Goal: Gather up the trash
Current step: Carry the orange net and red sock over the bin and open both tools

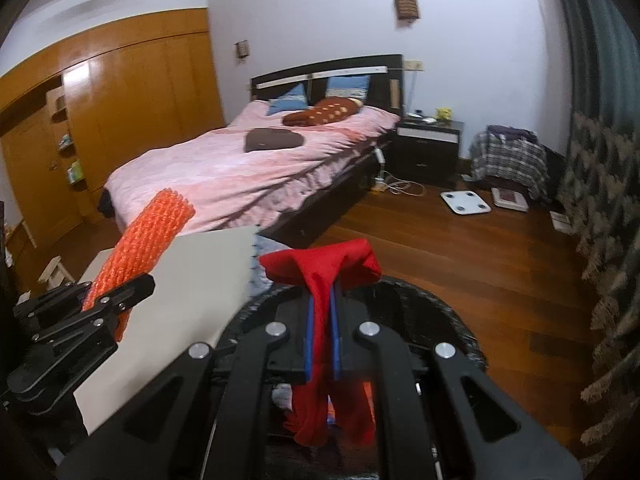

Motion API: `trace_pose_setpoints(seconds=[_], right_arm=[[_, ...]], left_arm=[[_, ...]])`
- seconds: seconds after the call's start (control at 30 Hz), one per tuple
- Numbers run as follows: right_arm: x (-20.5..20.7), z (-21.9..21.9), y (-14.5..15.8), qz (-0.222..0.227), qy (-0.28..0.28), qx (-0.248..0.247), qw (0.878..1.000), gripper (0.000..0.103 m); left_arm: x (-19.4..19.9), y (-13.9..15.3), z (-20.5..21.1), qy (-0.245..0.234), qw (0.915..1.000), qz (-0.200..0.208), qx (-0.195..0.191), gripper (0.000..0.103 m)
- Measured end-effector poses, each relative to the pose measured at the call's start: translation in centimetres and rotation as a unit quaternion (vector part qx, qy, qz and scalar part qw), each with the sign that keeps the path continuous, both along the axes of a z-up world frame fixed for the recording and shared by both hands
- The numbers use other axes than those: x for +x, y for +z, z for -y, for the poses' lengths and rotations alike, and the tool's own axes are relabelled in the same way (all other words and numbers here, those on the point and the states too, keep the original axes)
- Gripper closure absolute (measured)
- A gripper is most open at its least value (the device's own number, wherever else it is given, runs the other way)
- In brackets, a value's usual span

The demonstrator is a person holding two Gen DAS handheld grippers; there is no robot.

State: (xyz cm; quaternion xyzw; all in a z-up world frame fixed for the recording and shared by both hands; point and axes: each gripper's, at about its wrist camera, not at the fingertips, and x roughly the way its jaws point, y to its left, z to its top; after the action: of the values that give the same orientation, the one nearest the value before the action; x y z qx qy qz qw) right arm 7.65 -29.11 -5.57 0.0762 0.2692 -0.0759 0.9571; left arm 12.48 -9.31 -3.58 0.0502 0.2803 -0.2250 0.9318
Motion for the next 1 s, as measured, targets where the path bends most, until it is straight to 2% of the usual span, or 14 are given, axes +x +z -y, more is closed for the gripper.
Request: trace_pose_setpoints(seconds=[0.33,0.73,0.8,0.83,0.87,0.9,1.0], right_arm=[[1.2,1.3,-2.4,-0.014,-0.037,-0.002,0.999,0.097],[3.2,1.7,-6.6,-0.045,-0.06,0.005,0.997,0.096],[3.5,2.4,-7.0,-0.05,-0.061,0.006,0.997,0.093],[3.9,2.5,-7.5,-0.057,-0.063,0.004,0.996,0.092],[3.9,2.3,-7.5,-0.059,-0.063,0.003,0.996,0.081],[4.1,2.3,-8.0,-0.066,-0.073,-0.004,0.995,0.064],[3.7,3.1,-8.0,-0.062,-0.079,-0.006,0.995,0.042]], left_arm=[[0.7,-1.8,4.3,-0.039,0.9992,-0.009,0.001,0.082],[3.1,-6.5,7.8,-0.08,0.9958,-0.044,0.015,0.081],[3.4,-7.2,8.1,-0.091,0.9943,-0.055,0.008,0.075],[3.5,-7.3,8.3,-0.095,0.9936,-0.061,0.006,0.057],[3.6,-7.6,8.3,-0.094,0.9933,-0.067,0.003,0.04],[3.7,-7.6,8.1,-0.094,0.9933,-0.067,-0.001,0.036],[3.8,-7.7,7.5,-0.092,0.9934,-0.068,-0.005,0.026]])
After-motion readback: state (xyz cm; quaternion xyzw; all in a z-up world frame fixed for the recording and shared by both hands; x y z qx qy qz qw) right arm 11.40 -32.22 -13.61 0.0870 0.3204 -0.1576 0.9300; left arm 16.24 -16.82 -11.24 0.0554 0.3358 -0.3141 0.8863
